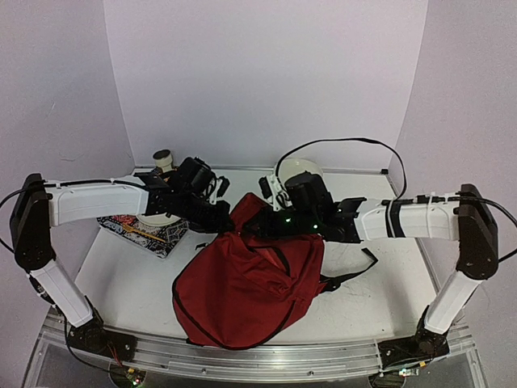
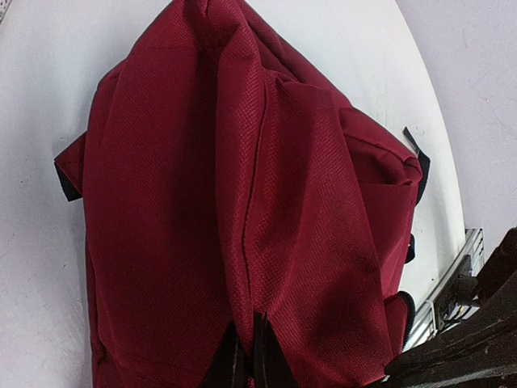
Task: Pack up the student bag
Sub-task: Zip the lower front pocket of the student bag.
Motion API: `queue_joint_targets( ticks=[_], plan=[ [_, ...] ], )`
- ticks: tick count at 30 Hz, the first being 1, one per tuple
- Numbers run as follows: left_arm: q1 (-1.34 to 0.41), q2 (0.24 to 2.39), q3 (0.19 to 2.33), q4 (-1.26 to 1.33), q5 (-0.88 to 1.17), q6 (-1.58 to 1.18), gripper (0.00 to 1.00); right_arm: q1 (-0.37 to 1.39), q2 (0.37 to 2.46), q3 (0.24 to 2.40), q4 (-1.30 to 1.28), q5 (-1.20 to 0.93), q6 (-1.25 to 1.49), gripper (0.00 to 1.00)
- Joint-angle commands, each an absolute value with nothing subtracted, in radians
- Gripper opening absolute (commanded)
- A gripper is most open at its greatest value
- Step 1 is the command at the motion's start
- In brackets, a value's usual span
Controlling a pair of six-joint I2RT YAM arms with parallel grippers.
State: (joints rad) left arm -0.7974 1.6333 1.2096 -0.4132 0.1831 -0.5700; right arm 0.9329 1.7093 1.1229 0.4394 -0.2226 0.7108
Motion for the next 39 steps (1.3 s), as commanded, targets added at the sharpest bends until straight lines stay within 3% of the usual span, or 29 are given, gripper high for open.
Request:
queue_joint_targets(
  ticks=[1, 19, 31, 39],
  plan=[
    [-0.732, 1.598, 1.276, -0.416, 0.179, -0.529, 0.0, 0.932, 1.588, 1.086, 0.42, -0.154, 0.679, 0.0],
    [-0.524, 1.618, 1.313, -0.423, 0.237, -0.519, 0.0, 0.915, 1.322, 0.796, 0.269, 0.237, 0.646, 0.0],
    [-0.477, 1.661, 1.206, -0.286, 0.332, -0.608, 0.0, 0.768, 1.248, 0.554, 0.27, 0.289, 0.731, 0.0],
    [-0.531, 1.691, 1.184, -0.196, 0.4, -0.666, 0.0, 0.758, 1.213, 0.642, 0.291, 0.245, 0.596, 0.01]
  ],
)
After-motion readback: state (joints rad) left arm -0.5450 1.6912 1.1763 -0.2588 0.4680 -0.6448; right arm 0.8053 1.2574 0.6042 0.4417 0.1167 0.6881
